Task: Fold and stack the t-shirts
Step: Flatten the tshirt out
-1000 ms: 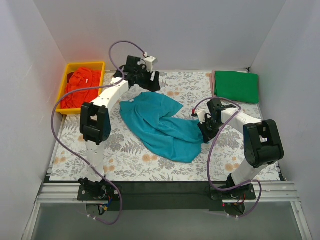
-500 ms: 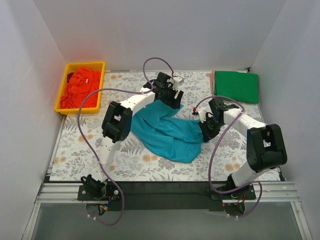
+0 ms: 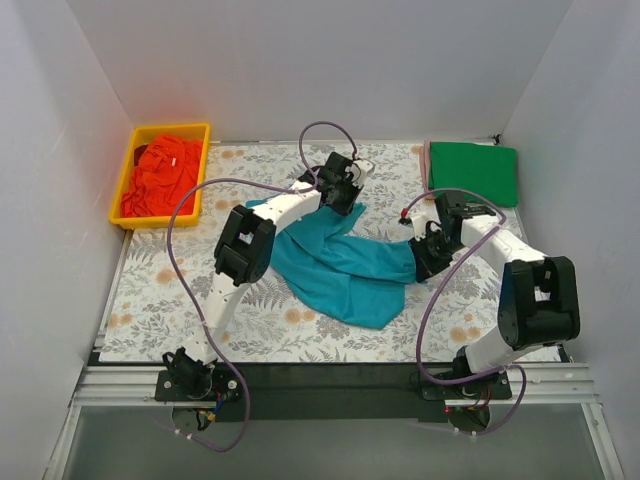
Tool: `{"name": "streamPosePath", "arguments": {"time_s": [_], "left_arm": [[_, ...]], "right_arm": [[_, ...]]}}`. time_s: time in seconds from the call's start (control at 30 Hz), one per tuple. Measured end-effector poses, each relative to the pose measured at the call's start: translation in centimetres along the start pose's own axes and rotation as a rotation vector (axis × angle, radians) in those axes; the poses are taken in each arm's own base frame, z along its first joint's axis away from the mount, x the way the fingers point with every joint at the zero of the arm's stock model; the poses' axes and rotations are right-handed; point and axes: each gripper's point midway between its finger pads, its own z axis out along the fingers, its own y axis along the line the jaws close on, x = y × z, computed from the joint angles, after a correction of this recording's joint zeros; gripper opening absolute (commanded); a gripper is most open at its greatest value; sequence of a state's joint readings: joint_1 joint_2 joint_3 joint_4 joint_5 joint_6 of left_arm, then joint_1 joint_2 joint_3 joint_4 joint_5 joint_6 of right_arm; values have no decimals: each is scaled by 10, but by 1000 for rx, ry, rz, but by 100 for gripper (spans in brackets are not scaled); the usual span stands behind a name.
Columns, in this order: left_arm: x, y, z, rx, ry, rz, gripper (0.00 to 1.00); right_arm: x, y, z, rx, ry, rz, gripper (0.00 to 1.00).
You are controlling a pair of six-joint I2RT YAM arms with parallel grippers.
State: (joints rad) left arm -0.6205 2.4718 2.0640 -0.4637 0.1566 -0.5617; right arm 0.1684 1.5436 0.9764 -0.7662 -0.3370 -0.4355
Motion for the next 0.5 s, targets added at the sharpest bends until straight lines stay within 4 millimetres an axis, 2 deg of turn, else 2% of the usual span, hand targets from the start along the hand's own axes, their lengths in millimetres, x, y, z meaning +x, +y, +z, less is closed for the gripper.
{"name": "streamPosePath", "arguments": {"time_s": [0.1, 0.17, 0.27, 0.33, 0.37, 0.4, 0.43, 0.47, 0.5], "left_arm": [[5, 3, -11, 2, 24, -38, 0], [11, 7, -28, 15, 45, -84, 0], [-2, 27, -83, 25, 4, -176, 0], [-25, 45, -141, 14, -91, -226, 0], [-39, 55, -182, -3, -161, -246, 0], [-48, 62, -212, -18, -213, -257, 0], [-60, 65, -251, -35, -295, -258, 0], [-69, 62, -290, -49, -372, -253, 0], [-74, 53, -322, -53, -431, -243, 0]], "right_arm": [[-6, -8, -15, 13, -25, 7, 1], [-15, -15, -29, 32, -54, 3, 1], [-34, -24, -57, 76, -122, -21, 1], [-45, -27, -77, 110, -173, -44, 1], [-50, -27, -87, 127, -197, -58, 1], [-54, -26, -97, 143, -219, -72, 1], [-57, -24, -106, 157, -240, -85, 1], [-59, -21, -116, 172, -261, -102, 1], [-60, -17, -128, 190, -285, -125, 1]]}}
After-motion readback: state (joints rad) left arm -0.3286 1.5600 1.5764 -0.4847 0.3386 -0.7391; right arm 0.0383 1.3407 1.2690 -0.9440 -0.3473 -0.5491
